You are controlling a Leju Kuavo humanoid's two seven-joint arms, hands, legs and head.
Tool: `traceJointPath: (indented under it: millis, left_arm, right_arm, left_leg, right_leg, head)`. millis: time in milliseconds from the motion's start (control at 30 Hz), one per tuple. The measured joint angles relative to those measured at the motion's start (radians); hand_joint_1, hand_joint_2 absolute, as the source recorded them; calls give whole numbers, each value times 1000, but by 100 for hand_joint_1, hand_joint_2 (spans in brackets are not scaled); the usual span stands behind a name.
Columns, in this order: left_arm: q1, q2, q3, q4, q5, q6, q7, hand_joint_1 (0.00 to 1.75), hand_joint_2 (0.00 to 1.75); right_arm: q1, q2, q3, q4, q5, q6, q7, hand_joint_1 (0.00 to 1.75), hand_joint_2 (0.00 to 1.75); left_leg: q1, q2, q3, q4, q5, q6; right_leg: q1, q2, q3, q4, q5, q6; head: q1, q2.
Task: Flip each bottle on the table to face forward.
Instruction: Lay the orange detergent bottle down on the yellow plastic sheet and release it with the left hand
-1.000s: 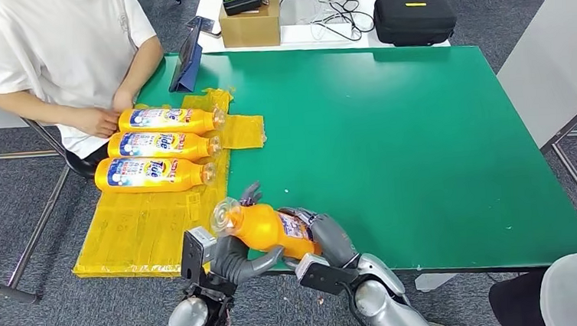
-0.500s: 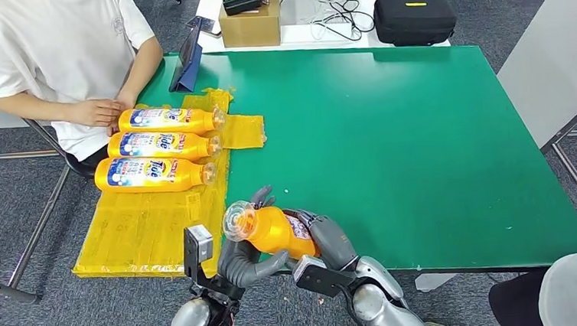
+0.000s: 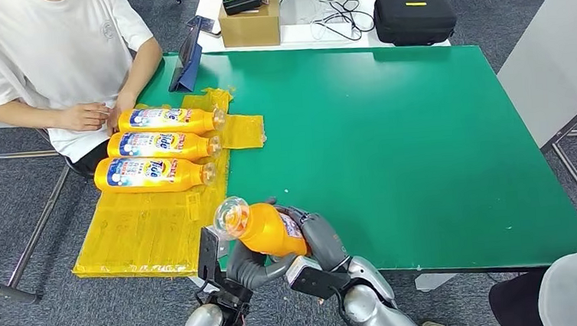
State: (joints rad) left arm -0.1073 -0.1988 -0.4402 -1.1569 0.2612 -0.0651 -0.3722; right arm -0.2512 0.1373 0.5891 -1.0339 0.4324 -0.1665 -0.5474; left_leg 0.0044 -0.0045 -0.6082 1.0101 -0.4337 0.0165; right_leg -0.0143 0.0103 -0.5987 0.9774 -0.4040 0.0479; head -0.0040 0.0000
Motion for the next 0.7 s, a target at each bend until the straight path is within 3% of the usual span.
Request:
traceJointPath:
  millis: [133, 167, 267, 300, 567, 600, 667, 700]
  left_arm:
    - [-1, -2, -1, 13, 8, -5, 2, 0, 175]
    - [-2, -3, -1, 15, 9, -6, 3, 28, 175]
    - [-2, -3, -2, 18, 34, -23, -9, 159, 175]
    - [-2, -3, -2, 16, 48, -29, -18, 175, 175]
    - [32, -2, 5, -70, 191, -51, -42, 175, 175]
    - [36, -1, 8, -79, 214, -63, -36, 175, 175]
    - [42, 2, 12, -91, 253, -90, -28, 175, 175]
    - [45, 4, 15, -95, 270, -104, -24, 175, 175]
  right_arm:
    - [0, 0, 7, 0, -1, 1, 0, 175, 175]
    - [0, 0, 8, 0, -1, 2, 0, 175, 175]
    - [-2, 0, 13, 0, -5, 8, 0, 175, 175]
    - [-4, 1, 16, 0, -6, 12, 0, 175, 175]
    - [-33, 18, 51, 21, -11, 24, 3, 175, 175]
    - [-37, 19, 56, 26, -9, 22, 5, 155, 175]
    - [-45, 22, 65, 38, -1, 16, 7, 98, 175]
    - [-49, 24, 70, 44, 4, 13, 8, 88, 175]
  left_leg:
    - [0, 0, 0, 0, 0, 0]
    - [0, 0, 0, 0, 0, 0]
    - [0, 0, 0, 0, 0, 0]
    - [0, 0, 0, 0, 0, 0]
    - [0, 0, 0, 0, 0, 0]
    - [0, 0, 0, 0, 0, 0]
    - [0, 0, 0, 0, 0, 0]
    - [0, 0, 0, 0, 0, 0]
  right_leg:
    - [0, 0, 0, 0, 0, 0]
    - [0, 0, 0, 0, 0, 0]
    - [0, 0, 0, 0, 0, 0]
    - [0, 0, 0, 0, 0, 0]
    - [0, 0, 0, 0, 0, 0]
    - [0, 0, 0, 0, 0, 0]
    - [0, 0, 0, 0, 0, 0]
    - [0, 0, -1, 0, 0, 0]
  head:
    - [0, 0]
    - [0, 0]
    - [0, 0]
    - [0, 0]
    - [0, 0]
    - [0, 0]
    - [0, 0]
    - [0, 0]
